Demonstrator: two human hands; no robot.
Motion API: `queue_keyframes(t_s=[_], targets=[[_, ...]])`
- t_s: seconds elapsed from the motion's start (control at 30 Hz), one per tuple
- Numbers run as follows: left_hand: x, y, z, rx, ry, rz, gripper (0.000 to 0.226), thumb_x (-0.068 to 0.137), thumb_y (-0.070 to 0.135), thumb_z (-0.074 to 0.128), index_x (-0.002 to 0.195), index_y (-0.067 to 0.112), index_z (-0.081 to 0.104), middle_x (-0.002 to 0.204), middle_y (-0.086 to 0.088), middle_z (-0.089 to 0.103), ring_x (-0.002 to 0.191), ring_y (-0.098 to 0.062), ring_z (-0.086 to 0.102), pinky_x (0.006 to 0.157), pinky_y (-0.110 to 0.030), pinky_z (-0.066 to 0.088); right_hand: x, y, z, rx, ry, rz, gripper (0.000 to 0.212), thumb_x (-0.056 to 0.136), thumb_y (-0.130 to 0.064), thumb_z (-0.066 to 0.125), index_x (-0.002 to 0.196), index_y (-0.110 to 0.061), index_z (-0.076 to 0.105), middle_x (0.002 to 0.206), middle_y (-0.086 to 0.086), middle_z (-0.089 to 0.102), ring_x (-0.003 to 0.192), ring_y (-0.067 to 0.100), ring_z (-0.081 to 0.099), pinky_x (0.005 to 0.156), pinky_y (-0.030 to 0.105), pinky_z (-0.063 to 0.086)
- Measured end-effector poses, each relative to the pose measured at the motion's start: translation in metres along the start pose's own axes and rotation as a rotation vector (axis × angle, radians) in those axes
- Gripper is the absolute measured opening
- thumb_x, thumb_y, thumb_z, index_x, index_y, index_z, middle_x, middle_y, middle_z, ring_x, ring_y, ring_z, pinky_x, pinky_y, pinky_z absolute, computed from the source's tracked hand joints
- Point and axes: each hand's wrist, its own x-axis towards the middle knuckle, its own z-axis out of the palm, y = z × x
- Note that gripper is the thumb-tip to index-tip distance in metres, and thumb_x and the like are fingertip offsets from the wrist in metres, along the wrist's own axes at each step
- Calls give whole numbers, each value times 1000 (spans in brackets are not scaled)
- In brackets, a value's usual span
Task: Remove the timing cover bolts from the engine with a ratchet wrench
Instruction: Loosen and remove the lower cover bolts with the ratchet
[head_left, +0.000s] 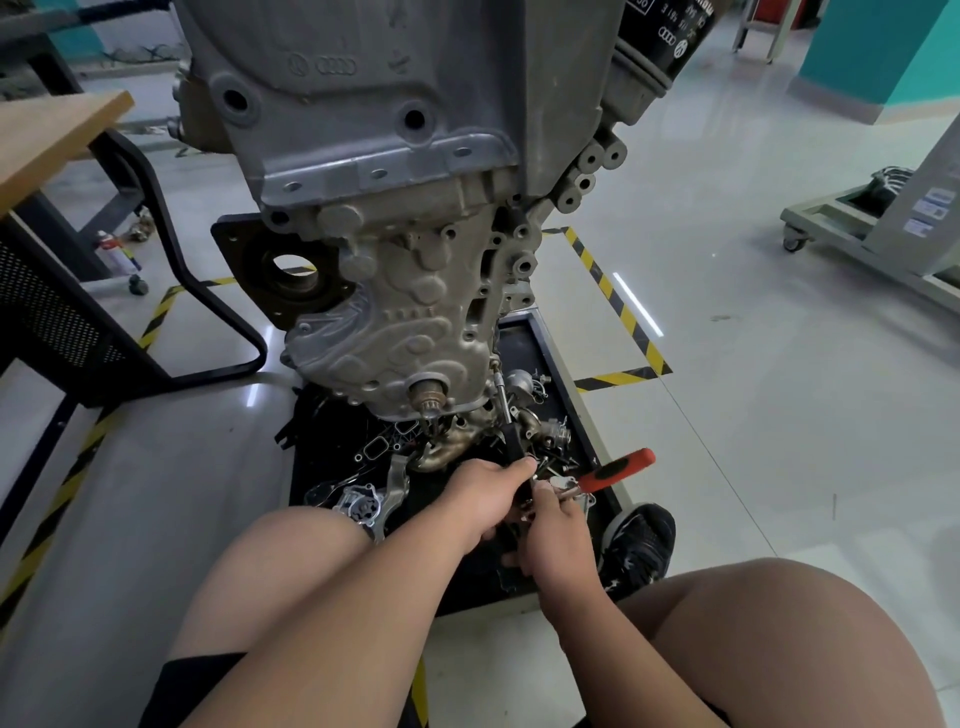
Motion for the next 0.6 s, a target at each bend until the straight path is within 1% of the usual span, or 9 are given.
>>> queue_keyframes(t_s=[0.1,0.2,0.33,0.4,0.43,0.47,0.5,0.53,0.6], targets=[[2,2,0,-25,27,56,34,86,47,66,75,15,61,50,0,50,42,-14,44,40,-16,26,2,-4,-1,281,-100,100,39,105,-30,34,84,-5,57,56,10,53,30,14,34,42,27,44],[3,4,1,-39,54,98,35,83,48,68,74,16,59,51,1,54,39,-12,46,36,-13,26,6,-4,-3,599,-215,250,40,105,-35,33,93,-4,55,61,8,53,29,10,24,41,26,43],[3,4,2,-7,57,75,38,84,52,65,70,17,58,39,8,48,34,-10,46,36,-12,28,8,-1,-4,654,-266,314,39,105,-39,33,96,-6,53,61,6,50,29,10,24,42,26,44],[2,5,2,11,58,93,42,85,52,65,85,11,65,47,2,59,42,-13,56,39,-17,38,7,0,-2,435,-205,206,38,105,-35,33,91,-5,53,60,6,48,31,12,30,45,28,48],[2,5,2,24,73,112,48,85,51,65,100,5,67,62,-7,68,57,-18,67,48,-24,51,5,-1,0,249,-145,91,34,105,-32,34,96,-6,54,61,5,50,34,13,38,48,30,50],[2,6,2,43,99,118,55,86,49,65,111,0,65,83,-14,73,78,-25,71,65,-34,57,3,-1,1,34,-81,-48,29,105,-30,34,107,-9,53,65,2,55,42,11,49,52,33,51],[2,6,1,54,118,115,56,87,47,65,115,-1,63,95,-15,72,89,-26,70,75,-37,56,2,-1,2,-192,-32,-188,26,105,-30,34,119,-13,48,73,-2,58,55,9,57,58,34,50],[3,7,1,64,123,114,49,87,43,65,112,0,66,90,-10,72,82,-19,70,70,-30,56,-1,0,2,-402,-11,-308,28,104,-33,33,128,-20,40,82,-4,61,68,11,62,62,34,48],[4,10,0,82,102,108,34,87,38,63,93,5,70,64,0,63,50,-6,54,44,-16,40,-3,4,4,-614,7,-395,36,103,-37,32,138,-31,28,100,-2,63,83,20,64,64,32,41]])
